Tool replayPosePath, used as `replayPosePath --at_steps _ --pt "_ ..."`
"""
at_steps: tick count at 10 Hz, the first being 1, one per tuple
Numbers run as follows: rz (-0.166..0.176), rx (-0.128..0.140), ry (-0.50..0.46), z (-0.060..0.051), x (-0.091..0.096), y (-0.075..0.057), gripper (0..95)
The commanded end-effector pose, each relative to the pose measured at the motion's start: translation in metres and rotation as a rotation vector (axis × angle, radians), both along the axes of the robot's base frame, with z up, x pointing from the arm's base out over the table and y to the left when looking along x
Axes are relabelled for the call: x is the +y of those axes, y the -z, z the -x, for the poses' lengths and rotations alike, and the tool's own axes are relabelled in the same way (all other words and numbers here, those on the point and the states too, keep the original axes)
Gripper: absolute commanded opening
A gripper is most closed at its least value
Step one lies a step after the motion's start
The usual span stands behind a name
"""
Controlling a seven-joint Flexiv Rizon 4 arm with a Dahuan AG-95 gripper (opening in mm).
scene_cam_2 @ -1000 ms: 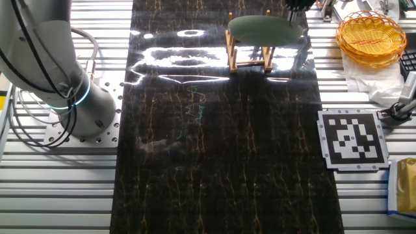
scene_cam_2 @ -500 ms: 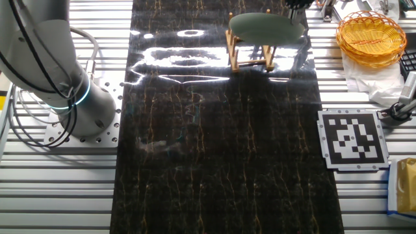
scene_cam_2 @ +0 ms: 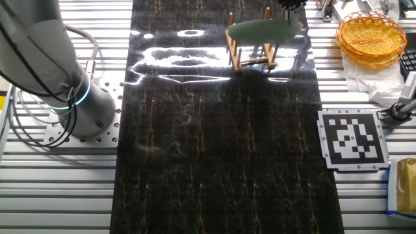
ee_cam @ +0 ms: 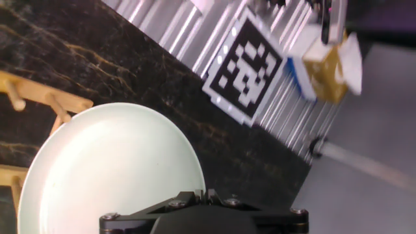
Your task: Put the dish on the dish rack
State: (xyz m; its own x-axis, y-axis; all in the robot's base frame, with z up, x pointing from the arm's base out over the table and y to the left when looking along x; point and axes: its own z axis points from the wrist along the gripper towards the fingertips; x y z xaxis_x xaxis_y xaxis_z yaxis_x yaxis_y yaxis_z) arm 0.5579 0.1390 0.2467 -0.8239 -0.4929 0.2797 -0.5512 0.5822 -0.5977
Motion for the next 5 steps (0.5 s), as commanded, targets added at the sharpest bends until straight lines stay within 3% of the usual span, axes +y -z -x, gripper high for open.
replayPosePath --at_steps 1,5 --pt "-0.006 -0.012 -0.055 -0.0006 0.0018 -0.0004 0.0" --pt "0.003 -0.02 -0.102 -0.0005 0.002 -0.0005 0.0"
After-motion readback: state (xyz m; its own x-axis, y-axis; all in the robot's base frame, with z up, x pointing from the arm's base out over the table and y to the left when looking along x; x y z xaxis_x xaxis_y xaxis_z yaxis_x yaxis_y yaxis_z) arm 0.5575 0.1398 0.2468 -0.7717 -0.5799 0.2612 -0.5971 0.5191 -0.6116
